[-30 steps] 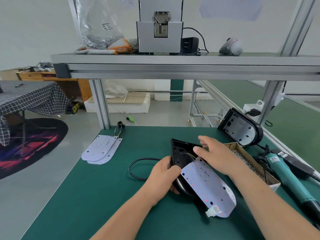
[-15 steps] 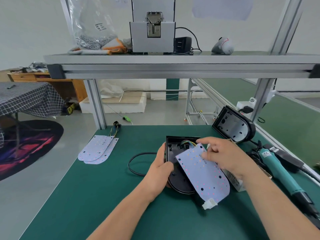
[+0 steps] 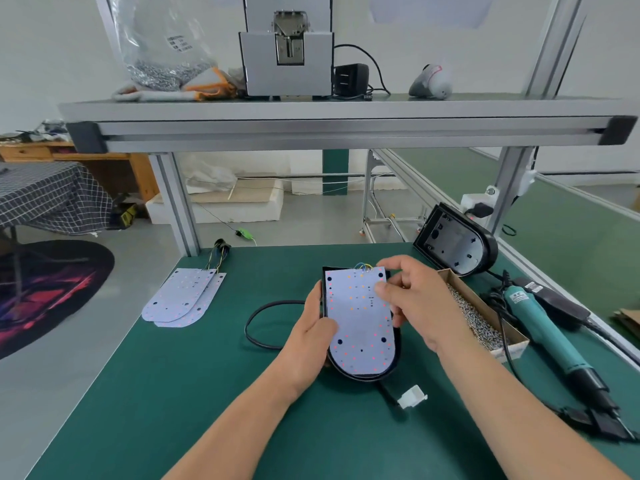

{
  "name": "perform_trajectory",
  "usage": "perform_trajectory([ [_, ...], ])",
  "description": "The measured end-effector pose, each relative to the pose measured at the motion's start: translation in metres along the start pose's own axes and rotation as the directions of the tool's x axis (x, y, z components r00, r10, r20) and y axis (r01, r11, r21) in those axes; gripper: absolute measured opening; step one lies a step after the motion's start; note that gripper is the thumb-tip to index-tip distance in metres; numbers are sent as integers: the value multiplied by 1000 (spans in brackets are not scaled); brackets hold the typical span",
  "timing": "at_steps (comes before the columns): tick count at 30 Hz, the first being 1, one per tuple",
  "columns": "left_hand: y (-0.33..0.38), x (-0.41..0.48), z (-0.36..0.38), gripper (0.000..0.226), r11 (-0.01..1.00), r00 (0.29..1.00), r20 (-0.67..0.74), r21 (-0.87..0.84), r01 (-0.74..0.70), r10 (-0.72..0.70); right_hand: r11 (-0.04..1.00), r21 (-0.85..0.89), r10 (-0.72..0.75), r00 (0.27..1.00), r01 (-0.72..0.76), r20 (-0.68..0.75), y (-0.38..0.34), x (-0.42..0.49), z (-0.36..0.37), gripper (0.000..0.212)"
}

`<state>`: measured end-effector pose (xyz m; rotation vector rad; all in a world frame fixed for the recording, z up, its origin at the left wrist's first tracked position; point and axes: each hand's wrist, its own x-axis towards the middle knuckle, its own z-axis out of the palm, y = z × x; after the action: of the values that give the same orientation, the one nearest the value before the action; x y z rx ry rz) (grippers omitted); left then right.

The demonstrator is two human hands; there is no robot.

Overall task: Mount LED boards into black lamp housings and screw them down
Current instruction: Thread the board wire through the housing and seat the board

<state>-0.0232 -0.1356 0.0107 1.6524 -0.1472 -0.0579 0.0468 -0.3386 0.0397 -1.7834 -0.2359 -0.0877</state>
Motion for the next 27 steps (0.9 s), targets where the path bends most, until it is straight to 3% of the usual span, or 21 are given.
perform_trajectory([
  [2, -4, 2, 1, 49, 1000, 1000, -28, -19, -8, 8, 995, -98, -15, 1000, 16, 13, 0, -2, -1, 26],
  [6, -7, 7, 3, 41, 1000, 991, -136, 14, 6, -4, 905, -406, -137, 991, 125, 0, -3, -3, -7, 24],
  [9, -12, 11, 1, 30, 999, 985, -171, -9, 33, -34, 900, -403, -169, 985, 164, 23, -5, -6, -7, 38],
  [12, -17, 14, -3, 43, 992, 980, -182, -112, 56, -76, 916, -353, -188, 981, 189, 36, -1, -9, -7, 45],
  [15, -22, 17, -4, 52, 982, 975, -196, -174, 72, -106, 889, -416, -183, 981, 193, 64, 1, -12, -4, 46],
  [18, -24, 20, -4, 47, 977, 967, -226, -201, 75, -121, 881, -463, -103, 995, 98, 15, -1, -14, -2, 63],
  [20, -25, 20, -4, 45, 966, 958, -252, -246, 76, -139, 844, -537, 15, 998, 24, 68, -9, -15, -13, 69],
  [23, -24, 21, -6, 36, 938, 942, -280, -337, 83, -184, 642, -756, 262, 892, 124, 368, -21, -22, -34, 77],
  [27, -24, 22, -6, 23, 902, 920, -312, -422, 91, -239, 607, -745, 388, 716, 275, 580, -25, -36, -31, 63],
])
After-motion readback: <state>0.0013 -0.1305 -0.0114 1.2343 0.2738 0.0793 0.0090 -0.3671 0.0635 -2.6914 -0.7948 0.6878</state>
